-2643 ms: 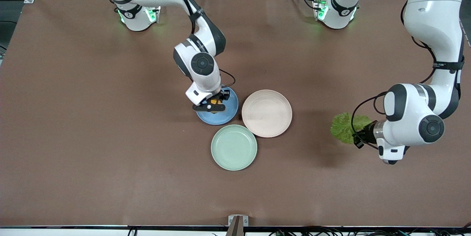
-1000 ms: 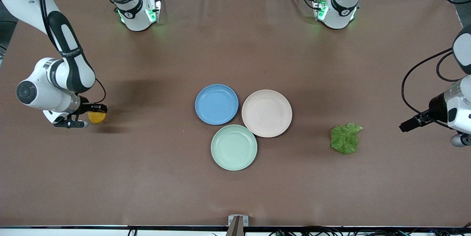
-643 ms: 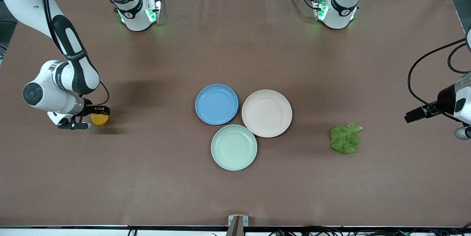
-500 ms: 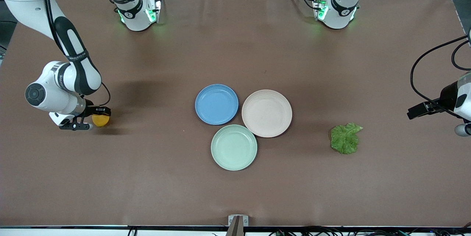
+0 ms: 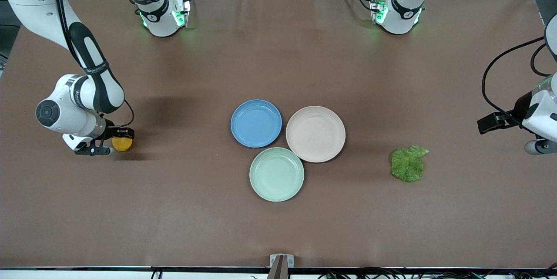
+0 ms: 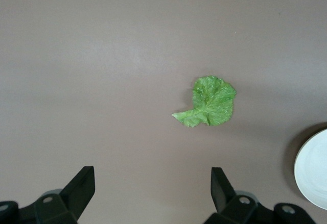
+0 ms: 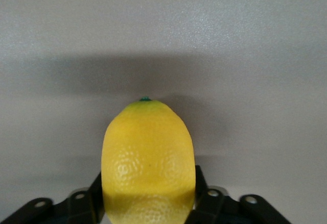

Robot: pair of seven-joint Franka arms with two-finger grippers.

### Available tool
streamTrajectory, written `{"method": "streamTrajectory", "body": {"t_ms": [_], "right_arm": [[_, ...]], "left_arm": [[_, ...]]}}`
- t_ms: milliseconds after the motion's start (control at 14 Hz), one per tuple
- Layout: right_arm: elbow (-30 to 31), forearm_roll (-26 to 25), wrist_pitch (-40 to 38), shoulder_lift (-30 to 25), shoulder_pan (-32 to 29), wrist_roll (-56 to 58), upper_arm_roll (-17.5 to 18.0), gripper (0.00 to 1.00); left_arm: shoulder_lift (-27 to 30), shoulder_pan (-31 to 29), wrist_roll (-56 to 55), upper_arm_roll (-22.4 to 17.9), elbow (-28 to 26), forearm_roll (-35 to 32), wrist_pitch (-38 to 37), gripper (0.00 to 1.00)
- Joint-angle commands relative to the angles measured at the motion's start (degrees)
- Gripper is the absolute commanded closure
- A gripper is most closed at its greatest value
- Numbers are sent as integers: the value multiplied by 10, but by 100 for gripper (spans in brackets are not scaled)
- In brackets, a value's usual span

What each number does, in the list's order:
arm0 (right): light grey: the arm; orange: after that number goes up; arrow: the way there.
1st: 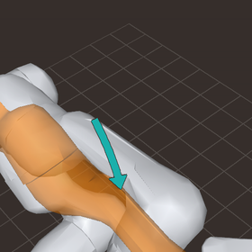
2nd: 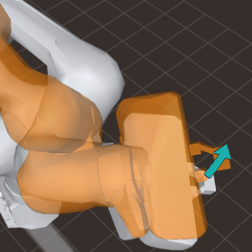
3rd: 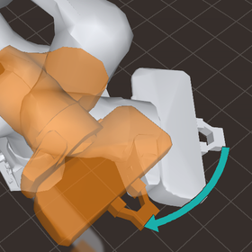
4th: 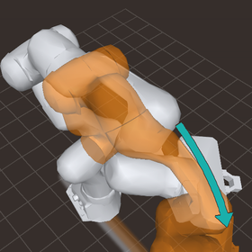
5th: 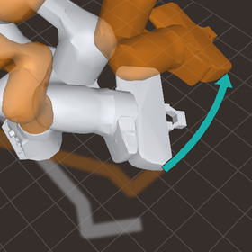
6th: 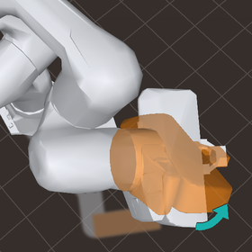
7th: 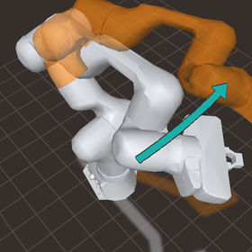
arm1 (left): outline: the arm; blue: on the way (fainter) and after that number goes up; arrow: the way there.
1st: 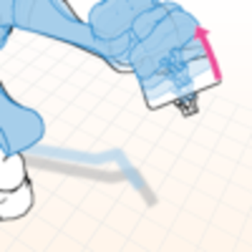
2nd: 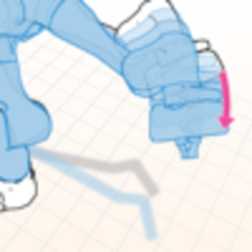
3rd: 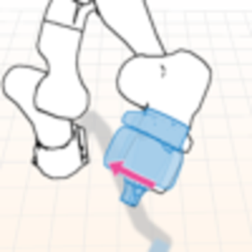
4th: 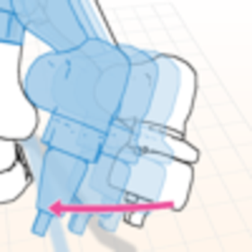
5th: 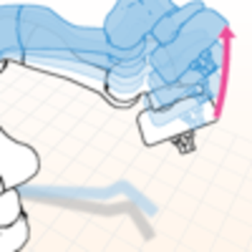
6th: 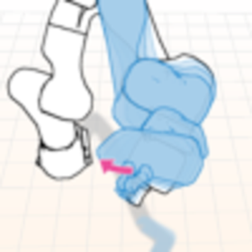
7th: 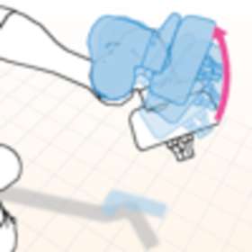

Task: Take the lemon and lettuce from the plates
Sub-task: 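Release the lemon onto the table with the right gripper and raise it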

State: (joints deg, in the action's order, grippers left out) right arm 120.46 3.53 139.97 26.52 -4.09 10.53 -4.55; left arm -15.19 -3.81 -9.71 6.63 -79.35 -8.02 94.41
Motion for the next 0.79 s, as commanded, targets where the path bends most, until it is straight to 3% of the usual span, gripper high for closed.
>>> {"method": "streamTrajectory", "body": {"t_ms": [0,357,714], "right_arm": [[-5,4,-70,-58,1,-6,0,0],[-52,-3,-241,-188,-2,-26,-4,0],[-162,-5,-419,-245,-1,-58,-2,0]], "left_arm": [[26,-2,13,1,2,12,-12,0],[52,-4,14,-1,0,32,-50,0],[65,-20,15,-5,-4,63,-58,0]]}}
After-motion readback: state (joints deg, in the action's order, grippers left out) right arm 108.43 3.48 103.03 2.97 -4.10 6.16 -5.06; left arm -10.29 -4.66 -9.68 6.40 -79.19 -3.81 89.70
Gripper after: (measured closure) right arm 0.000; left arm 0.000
